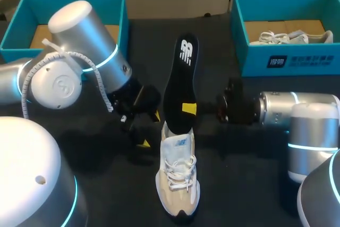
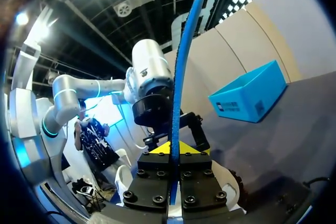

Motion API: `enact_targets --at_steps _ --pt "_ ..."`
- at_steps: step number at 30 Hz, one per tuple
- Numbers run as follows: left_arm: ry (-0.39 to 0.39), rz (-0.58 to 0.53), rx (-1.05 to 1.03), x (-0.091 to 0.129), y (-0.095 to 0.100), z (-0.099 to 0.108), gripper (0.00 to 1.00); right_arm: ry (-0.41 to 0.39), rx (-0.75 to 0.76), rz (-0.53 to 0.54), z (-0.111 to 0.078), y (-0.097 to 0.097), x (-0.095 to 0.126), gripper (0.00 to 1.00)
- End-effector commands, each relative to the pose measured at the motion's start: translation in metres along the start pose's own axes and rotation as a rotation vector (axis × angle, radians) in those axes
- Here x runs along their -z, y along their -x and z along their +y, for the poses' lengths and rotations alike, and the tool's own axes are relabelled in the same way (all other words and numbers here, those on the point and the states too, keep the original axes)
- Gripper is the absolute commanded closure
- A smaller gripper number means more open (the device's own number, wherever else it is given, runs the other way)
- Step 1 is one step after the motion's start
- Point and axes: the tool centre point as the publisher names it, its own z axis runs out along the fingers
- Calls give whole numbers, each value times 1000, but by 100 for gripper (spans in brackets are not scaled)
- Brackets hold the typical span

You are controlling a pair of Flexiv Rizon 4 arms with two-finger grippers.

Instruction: Take the shoe out of the shoebox, open the shoe tongue, remove and reinsert the insole, then place the shoe into the shoebox

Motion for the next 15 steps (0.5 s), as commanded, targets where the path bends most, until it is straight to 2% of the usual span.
enact_targets --at_steps 1,15 --pt "6 -1 1 0 -1 -1 0 0 -3 -8 -3 -2 1 100" --pt "6 -1 1 0 -1 -1 0 12 -30 -13 -15 1 8 100"
